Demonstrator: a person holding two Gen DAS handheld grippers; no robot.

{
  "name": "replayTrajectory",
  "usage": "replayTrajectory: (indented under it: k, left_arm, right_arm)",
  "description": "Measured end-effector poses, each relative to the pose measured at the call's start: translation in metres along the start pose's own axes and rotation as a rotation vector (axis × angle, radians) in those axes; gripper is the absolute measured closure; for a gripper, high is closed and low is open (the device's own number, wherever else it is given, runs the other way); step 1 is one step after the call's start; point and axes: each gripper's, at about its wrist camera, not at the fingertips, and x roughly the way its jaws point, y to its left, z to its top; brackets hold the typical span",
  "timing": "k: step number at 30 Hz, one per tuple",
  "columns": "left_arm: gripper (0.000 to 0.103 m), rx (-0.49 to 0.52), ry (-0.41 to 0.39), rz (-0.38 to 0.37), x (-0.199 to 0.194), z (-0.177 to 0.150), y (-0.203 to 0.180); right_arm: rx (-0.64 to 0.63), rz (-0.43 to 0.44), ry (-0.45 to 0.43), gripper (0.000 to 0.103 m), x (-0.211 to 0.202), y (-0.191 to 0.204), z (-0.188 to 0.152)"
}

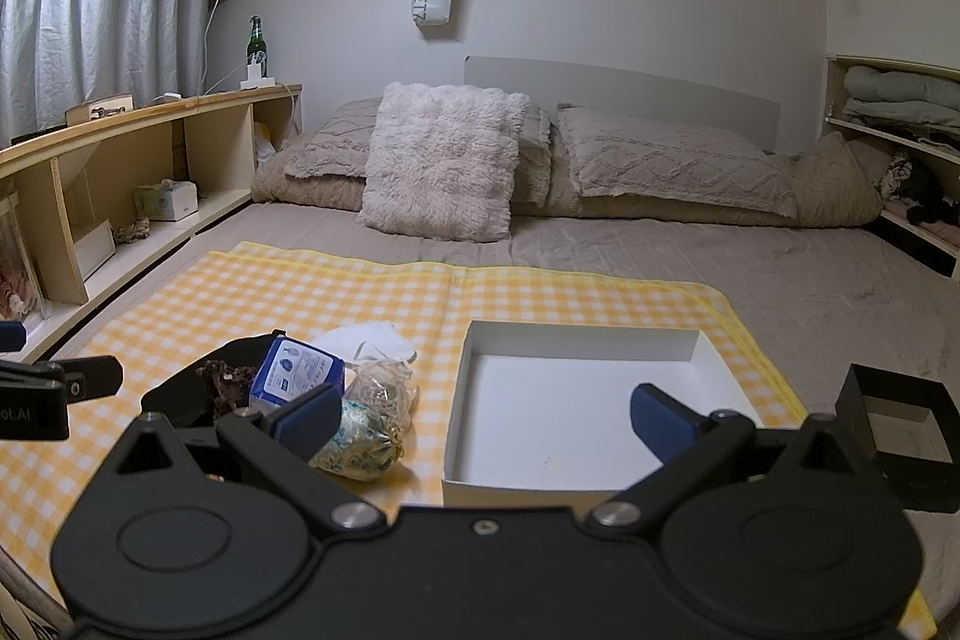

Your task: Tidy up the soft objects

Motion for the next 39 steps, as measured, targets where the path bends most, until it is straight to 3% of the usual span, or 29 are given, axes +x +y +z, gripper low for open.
replayTrajectory:
  k: [39]
  left_arm:
    - [0.000,0.002,-0.001,0.000,0.0004,0.0008,0.0002]
  right_arm:
    - [0.009,-0.001,-0.002,0.000,0.0034,-0.0040,-0.0013]
